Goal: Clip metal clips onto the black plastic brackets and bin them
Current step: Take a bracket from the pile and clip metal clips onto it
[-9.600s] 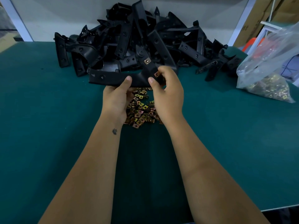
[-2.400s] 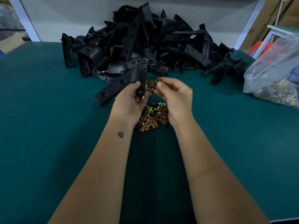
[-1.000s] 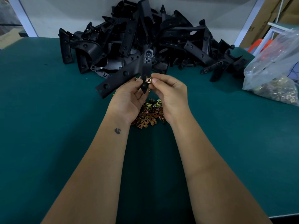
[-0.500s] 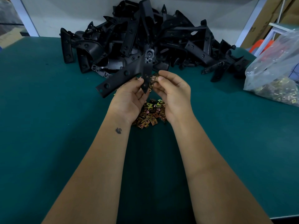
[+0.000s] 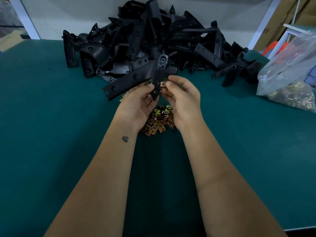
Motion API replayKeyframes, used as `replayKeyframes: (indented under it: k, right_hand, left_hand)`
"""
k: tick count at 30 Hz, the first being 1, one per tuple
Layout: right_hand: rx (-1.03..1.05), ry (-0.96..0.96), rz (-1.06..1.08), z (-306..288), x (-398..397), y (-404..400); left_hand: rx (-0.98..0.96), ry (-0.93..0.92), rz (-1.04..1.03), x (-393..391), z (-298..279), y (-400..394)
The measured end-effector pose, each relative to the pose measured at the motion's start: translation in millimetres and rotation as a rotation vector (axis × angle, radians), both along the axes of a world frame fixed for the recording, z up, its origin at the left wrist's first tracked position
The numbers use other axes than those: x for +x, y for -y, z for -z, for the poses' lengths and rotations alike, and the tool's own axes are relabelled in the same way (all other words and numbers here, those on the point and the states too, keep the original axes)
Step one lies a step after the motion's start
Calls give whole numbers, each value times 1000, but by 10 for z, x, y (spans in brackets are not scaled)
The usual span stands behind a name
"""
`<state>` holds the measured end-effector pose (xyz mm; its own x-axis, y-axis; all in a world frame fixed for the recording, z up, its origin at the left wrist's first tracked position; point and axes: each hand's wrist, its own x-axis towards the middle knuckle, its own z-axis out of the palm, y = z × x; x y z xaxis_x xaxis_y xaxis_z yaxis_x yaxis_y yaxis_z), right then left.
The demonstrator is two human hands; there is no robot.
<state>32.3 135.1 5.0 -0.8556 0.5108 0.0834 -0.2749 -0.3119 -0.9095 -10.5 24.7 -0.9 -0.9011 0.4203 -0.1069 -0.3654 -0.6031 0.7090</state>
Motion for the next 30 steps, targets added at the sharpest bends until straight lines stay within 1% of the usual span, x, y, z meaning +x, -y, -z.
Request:
replayKeyframes:
  k: [6,10,15,18,21,27,30]
  right_hand:
    - [33,20,-28,-4,1,23]
    - [31,4,-30,-12,10,6]
    - [82,-14,-52,-13,35,-33]
    - [108,2,-68,-15,41,-48]
    - [121,15,-87,-15,44,-57]
    - [83,-35,-108,-6,50,1]
    - [116,-40,-85,-13,46,14]
  left_hand:
    - [11,0,-10,-7,8,7]
    - [-28,-23,-24,9,-14,0]
    - [-92,-56,-39,20,-50,53]
    - [-128,-84,-34,12,-69,110]
    - [-129,-71,-9,6,-83,155]
    - [-145,-85,15,28,-80,140]
    - [-155,-80,8,15,-66,133]
